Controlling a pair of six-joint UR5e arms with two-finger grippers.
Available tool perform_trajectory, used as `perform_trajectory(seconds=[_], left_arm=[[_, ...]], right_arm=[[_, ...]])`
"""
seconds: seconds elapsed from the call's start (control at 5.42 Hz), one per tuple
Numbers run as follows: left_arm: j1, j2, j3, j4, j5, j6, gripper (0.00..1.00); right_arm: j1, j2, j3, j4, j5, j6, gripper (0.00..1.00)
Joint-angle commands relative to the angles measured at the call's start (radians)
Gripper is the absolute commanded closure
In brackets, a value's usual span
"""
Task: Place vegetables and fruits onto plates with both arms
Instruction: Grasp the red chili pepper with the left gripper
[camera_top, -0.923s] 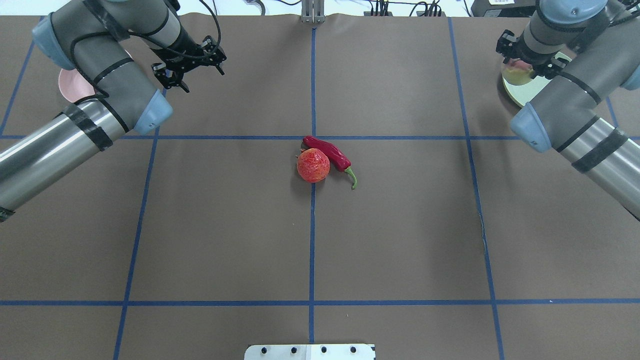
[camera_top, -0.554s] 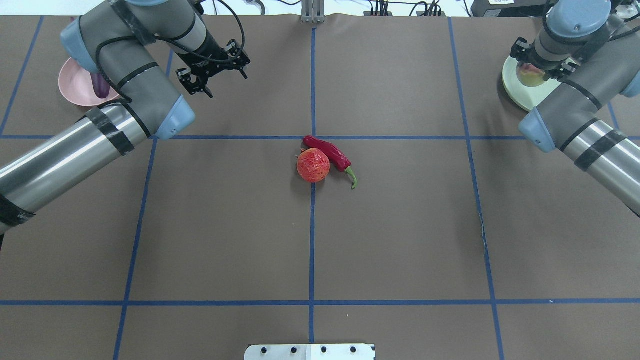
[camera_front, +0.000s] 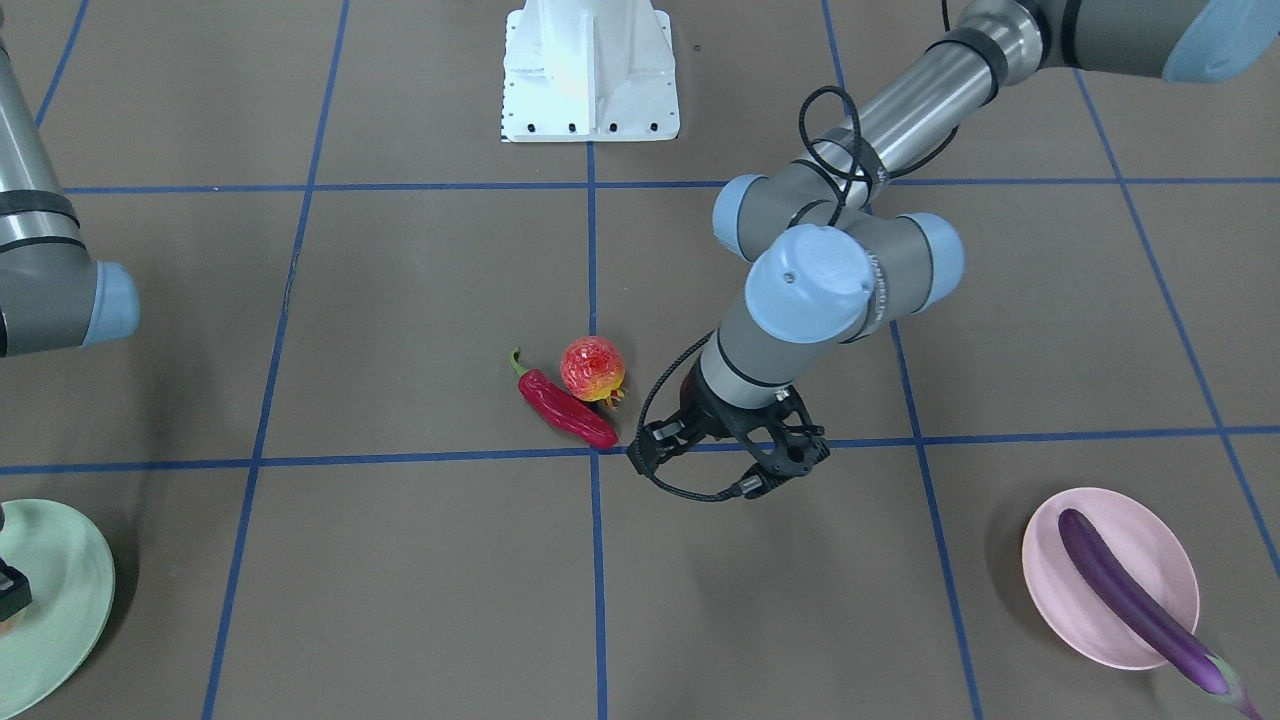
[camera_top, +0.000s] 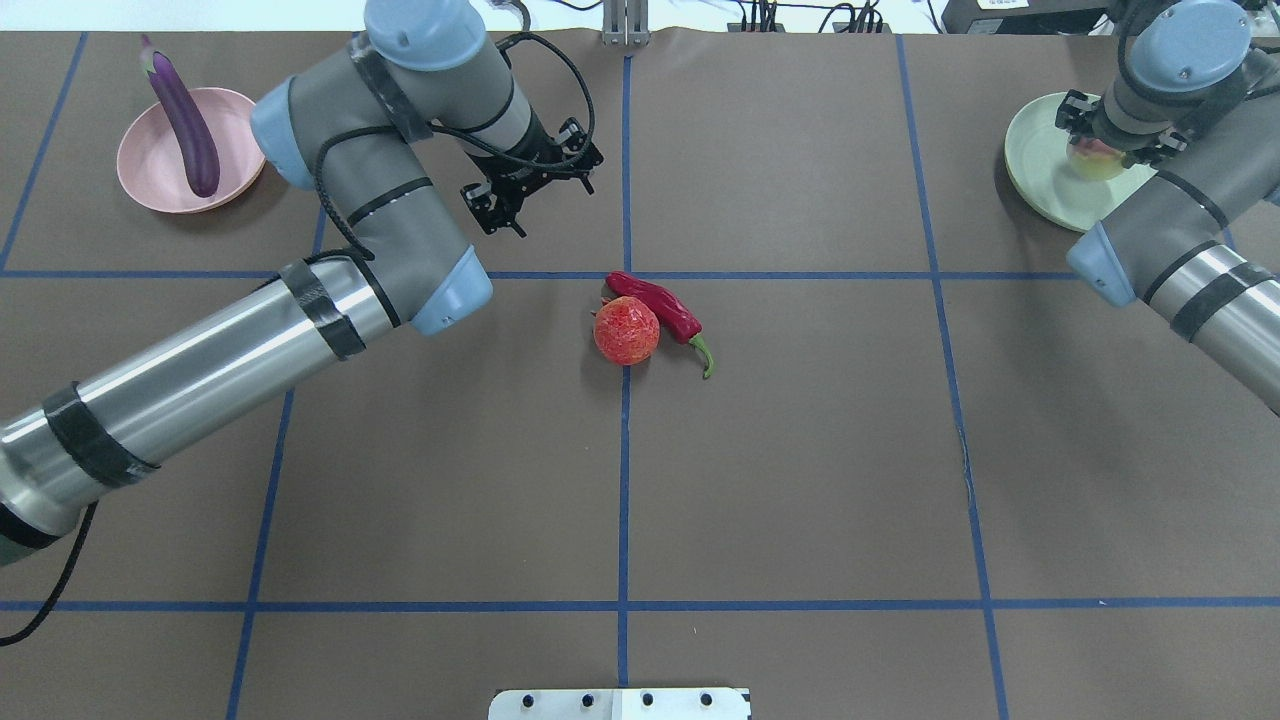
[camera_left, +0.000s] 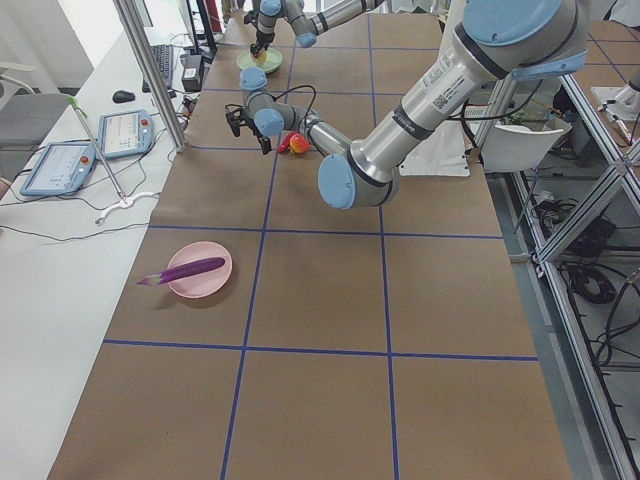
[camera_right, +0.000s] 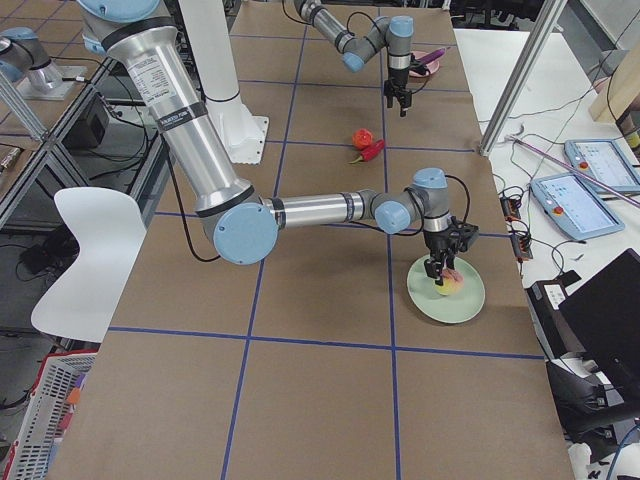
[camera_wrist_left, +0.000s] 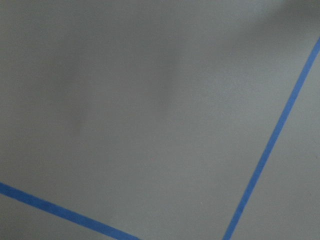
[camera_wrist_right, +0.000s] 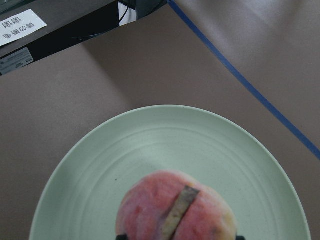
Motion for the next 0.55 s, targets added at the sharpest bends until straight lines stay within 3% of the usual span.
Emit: perform_trajectory(seconds=[0.0, 0.37], left_arm=[[0.075, -0.084, 0.093, -0.009, 0.098, -0.049, 0.00], [0.115, -0.121, 0.178, -0.056, 0.184, -0.055, 0.00]], right_arm=[[0.033, 0.000, 0.036, 0.001, 0.001, -0.075, 0.00], [0.058, -0.025, 0.064, -0.001, 0.034, -0.145, 0.00]])
